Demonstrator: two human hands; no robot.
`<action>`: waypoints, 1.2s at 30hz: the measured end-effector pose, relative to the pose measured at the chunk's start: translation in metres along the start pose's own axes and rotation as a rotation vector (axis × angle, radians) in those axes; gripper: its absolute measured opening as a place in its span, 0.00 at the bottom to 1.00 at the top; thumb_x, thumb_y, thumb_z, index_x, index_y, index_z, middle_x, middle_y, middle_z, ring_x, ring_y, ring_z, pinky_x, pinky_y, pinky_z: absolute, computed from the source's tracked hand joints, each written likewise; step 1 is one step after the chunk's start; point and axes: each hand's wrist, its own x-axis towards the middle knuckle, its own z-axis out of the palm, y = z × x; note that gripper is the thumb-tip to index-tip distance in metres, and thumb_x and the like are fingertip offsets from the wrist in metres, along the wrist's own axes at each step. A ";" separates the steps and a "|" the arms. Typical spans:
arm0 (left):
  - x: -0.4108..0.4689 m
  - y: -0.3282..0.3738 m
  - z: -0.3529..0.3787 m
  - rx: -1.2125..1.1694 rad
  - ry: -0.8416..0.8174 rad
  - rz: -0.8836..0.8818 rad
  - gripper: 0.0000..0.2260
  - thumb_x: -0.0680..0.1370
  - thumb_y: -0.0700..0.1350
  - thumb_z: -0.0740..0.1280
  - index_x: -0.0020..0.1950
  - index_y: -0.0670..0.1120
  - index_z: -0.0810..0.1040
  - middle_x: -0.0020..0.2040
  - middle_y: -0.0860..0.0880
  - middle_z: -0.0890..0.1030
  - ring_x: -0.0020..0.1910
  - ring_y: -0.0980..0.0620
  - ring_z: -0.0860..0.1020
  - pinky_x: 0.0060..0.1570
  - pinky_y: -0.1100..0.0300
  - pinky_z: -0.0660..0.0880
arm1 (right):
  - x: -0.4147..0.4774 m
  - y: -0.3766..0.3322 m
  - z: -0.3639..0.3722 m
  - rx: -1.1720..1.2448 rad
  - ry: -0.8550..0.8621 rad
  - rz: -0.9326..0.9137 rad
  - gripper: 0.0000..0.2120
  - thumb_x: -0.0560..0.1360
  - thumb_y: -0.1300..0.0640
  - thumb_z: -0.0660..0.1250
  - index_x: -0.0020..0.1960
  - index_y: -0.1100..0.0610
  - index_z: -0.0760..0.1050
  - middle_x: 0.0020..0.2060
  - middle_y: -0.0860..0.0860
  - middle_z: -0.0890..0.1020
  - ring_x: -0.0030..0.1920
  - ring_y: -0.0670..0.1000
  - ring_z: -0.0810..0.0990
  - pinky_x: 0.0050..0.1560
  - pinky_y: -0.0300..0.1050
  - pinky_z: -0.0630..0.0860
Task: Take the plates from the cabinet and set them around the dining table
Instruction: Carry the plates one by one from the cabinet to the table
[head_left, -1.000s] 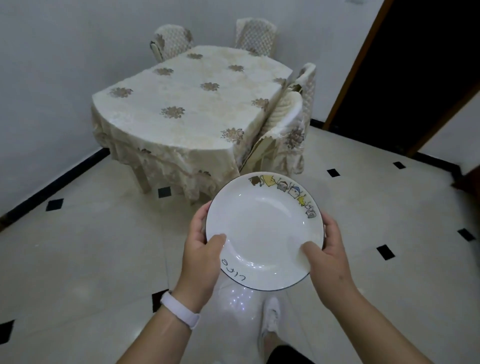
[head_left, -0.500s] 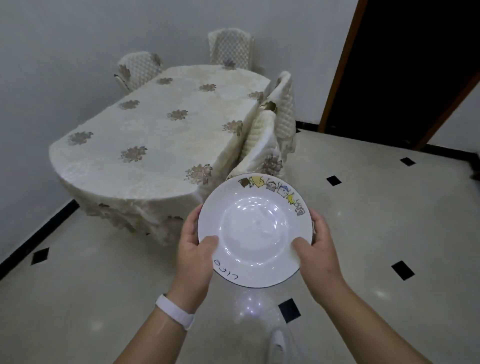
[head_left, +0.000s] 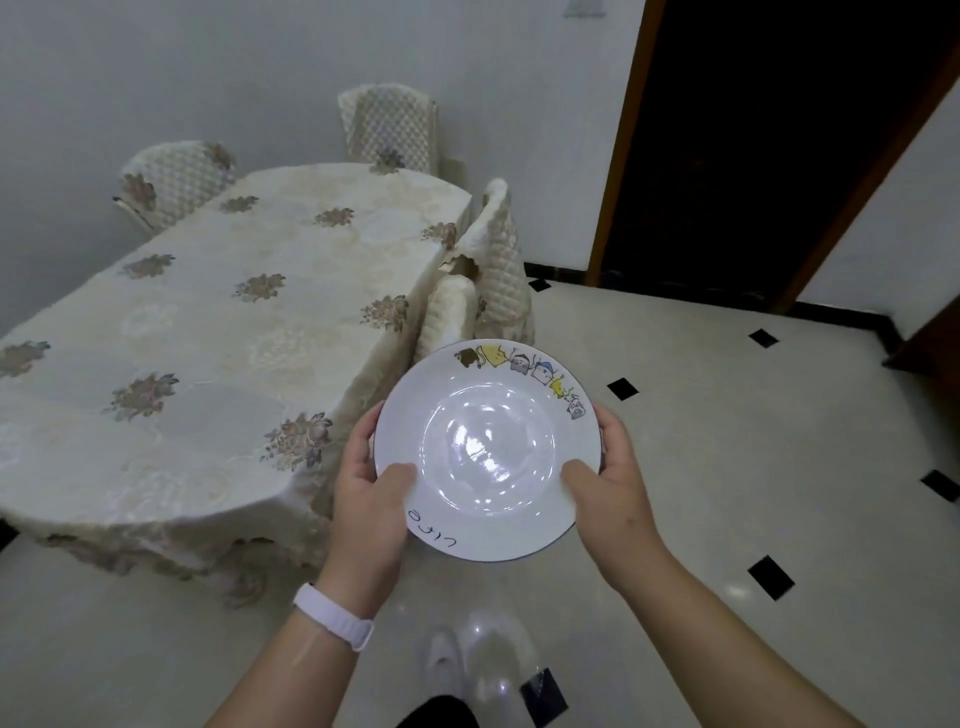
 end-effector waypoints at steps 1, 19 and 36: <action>0.011 -0.003 0.004 -0.001 -0.001 -0.004 0.29 0.75 0.26 0.58 0.59 0.59 0.76 0.49 0.60 0.84 0.49 0.56 0.82 0.41 0.58 0.79 | 0.012 0.001 0.001 -0.001 0.006 0.002 0.29 0.65 0.63 0.58 0.60 0.39 0.71 0.50 0.37 0.81 0.52 0.43 0.81 0.45 0.40 0.79; 0.312 0.002 0.041 -0.117 -0.050 -0.103 0.28 0.75 0.26 0.57 0.64 0.56 0.75 0.54 0.57 0.83 0.55 0.49 0.81 0.44 0.52 0.80 | 0.281 -0.005 0.097 -0.133 0.055 0.023 0.30 0.65 0.63 0.58 0.65 0.44 0.69 0.50 0.39 0.81 0.51 0.44 0.80 0.46 0.41 0.80; 0.389 0.008 -0.032 -0.132 0.330 -0.111 0.23 0.76 0.29 0.59 0.62 0.54 0.74 0.49 0.50 0.82 0.42 0.52 0.82 0.34 0.59 0.79 | 0.402 0.015 0.208 -0.306 -0.387 0.115 0.29 0.70 0.63 0.60 0.64 0.37 0.67 0.53 0.38 0.79 0.52 0.40 0.79 0.47 0.42 0.80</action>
